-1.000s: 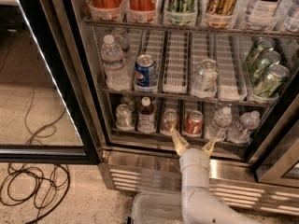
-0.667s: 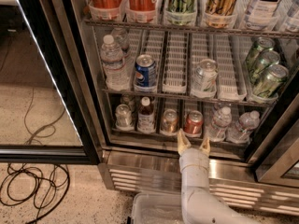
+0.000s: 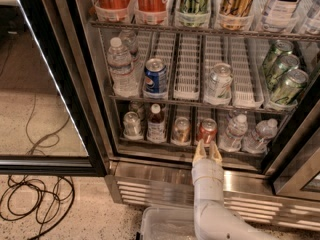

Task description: Pick coke can from bottom shelf of fridge

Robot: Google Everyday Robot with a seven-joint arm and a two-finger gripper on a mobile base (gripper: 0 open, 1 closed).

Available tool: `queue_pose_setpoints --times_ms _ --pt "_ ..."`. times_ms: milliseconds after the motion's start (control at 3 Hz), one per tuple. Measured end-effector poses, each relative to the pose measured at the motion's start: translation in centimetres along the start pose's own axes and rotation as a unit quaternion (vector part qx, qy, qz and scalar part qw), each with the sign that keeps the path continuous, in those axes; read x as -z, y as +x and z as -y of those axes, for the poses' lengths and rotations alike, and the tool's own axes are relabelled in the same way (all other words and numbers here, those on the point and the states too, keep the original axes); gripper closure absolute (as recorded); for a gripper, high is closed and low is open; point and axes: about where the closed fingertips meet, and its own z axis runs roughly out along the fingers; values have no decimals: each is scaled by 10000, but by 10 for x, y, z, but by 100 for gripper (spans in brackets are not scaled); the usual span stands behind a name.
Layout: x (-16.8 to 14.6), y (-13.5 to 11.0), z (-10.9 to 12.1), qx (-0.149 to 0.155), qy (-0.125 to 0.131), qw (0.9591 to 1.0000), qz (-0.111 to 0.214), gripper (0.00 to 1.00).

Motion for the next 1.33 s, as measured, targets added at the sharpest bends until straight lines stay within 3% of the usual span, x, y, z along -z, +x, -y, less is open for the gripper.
queue_pose_setpoints --times_ms 333,667,1000,1333 --pt "0 -4 0 39 51 10000 66 33" --pt "-1 -2 1 41 68 10000 51 5" --pt "-2 -1 3 58 95 9999 44 9" --pt "-6 2 2 140 130 9998 93 20"
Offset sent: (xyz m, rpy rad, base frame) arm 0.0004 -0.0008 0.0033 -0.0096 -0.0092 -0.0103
